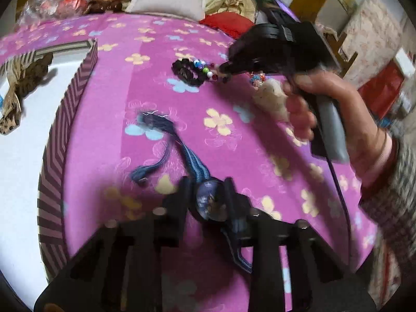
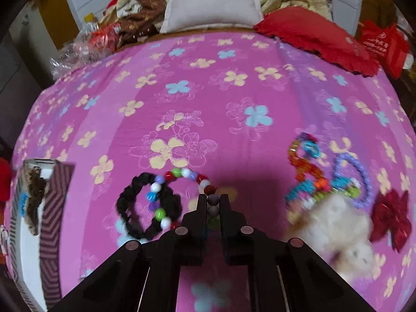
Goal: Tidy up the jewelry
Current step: 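Grasp the black-and-coloured bead bracelet with the right tool while the left tool holds the watch, then carry the bead bracelet into the tray and open the right tool while the left tool carries the watch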
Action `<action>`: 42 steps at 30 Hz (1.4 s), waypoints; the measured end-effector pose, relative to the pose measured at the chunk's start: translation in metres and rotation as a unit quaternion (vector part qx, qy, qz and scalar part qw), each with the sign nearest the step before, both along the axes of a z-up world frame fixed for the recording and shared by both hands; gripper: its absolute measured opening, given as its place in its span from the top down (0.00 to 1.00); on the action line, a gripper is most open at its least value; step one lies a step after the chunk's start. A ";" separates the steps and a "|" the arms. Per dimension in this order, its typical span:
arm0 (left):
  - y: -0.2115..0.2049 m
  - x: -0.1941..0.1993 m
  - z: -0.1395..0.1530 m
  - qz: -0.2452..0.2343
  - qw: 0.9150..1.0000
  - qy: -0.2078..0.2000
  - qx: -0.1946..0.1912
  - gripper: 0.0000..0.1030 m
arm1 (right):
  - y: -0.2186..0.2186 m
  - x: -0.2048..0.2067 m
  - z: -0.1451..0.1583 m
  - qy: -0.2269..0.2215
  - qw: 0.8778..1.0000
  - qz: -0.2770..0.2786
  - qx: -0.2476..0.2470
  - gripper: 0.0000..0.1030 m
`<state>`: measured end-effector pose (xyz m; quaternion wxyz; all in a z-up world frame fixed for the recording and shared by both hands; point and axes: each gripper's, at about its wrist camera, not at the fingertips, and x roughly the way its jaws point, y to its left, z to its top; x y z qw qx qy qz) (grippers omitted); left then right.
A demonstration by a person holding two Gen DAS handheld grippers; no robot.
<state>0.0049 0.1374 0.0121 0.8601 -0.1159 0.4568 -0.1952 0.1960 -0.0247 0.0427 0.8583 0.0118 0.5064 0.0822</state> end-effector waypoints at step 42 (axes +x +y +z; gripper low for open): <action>-0.020 -0.014 0.015 -0.006 0.997 -0.026 0.074 0.61 | -0.018 -0.197 0.118 -0.078 0.996 0.040 0.016 0.92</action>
